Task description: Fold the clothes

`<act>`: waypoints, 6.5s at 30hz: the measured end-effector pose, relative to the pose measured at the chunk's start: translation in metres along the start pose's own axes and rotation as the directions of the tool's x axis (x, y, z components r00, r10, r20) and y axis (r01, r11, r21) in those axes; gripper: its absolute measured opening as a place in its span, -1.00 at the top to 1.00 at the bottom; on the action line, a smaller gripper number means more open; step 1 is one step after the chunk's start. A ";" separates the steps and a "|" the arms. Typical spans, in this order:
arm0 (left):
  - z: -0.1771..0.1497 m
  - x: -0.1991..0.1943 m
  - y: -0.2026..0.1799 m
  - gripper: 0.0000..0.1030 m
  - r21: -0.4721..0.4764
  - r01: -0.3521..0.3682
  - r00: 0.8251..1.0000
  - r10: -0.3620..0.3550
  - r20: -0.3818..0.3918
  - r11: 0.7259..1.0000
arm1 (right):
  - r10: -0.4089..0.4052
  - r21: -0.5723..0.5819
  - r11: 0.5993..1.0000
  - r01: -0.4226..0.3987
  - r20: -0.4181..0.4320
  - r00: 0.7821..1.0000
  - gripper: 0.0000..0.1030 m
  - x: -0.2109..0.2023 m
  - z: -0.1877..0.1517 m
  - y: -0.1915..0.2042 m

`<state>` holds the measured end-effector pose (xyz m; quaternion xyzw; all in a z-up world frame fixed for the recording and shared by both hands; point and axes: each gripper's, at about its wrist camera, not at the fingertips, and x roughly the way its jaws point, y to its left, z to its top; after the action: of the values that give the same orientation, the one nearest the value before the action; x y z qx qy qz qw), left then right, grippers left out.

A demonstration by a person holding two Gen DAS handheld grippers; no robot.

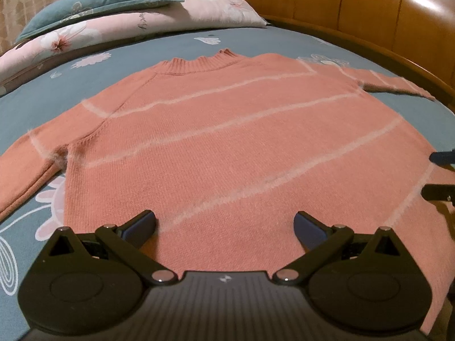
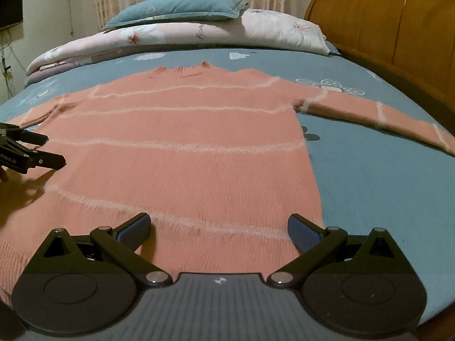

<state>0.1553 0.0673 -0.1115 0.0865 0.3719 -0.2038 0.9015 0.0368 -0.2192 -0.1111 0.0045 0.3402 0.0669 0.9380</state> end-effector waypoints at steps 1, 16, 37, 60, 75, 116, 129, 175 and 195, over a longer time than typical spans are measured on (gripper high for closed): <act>0.000 -0.001 0.001 -0.99 -0.002 0.006 1.000 -0.006 -0.003 1.000 | 0.007 0.005 1.000 -0.007 -0.002 1.000 -1.00 -0.001 0.000 -0.002; 0.021 -0.007 -0.011 -0.99 -0.065 0.080 0.995 -0.076 0.064 0.995 | 0.158 0.229 0.961 -0.156 0.012 0.987 -1.00 -0.007 0.010 -0.028; -0.002 -0.019 -0.018 -0.99 0.050 0.051 0.998 -0.053 0.045 0.997 | 0.235 0.308 0.918 -0.249 0.081 0.969 -1.00 -0.009 0.007 -0.037; -0.084 -0.077 -0.105 -0.99 -0.104 -0.057 0.996 0.064 0.062 0.993 | 0.247 0.217 0.943 -0.253 0.057 0.967 -1.00 -0.019 0.001 -0.028; -0.081 -0.072 -0.080 -0.99 -0.258 -0.047 0.991 0.078 0.111 0.965 | 0.270 0.229 0.932 -0.281 0.079 0.960 -1.00 -0.029 -0.004 -0.035; -0.092 -0.094 -0.014 -0.99 -0.325 -0.018 0.943 0.125 0.310 0.946 | 0.256 0.243 0.927 -0.285 0.142 0.956 -1.00 -0.040 -0.009 -0.051; -0.095 -0.077 -0.038 -0.99 -0.228 -0.128 0.962 0.177 0.210 0.965 | 0.291 -0.051 0.956 -0.290 0.028 0.956 -1.00 -0.011 0.007 0.053; -0.038 -0.086 -0.067 -0.99 -0.174 -0.063 0.995 0.076 0.067 0.983 | 0.127 -0.181 0.978 -0.107 0.104 0.986 -1.00 -0.015 0.028 0.082; -0.038 -0.046 -0.100 -0.99 -0.129 -0.137 0.987 0.123 -0.106 0.982 | 0.041 -0.106 0.994 -0.040 0.010 0.999 -1.00 0.018 0.012 0.056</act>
<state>0.0583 0.0030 -0.1062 0.0587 0.4221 -0.1141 0.8974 0.0511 -0.1610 -0.1099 -0.0380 0.3302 0.1040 0.9374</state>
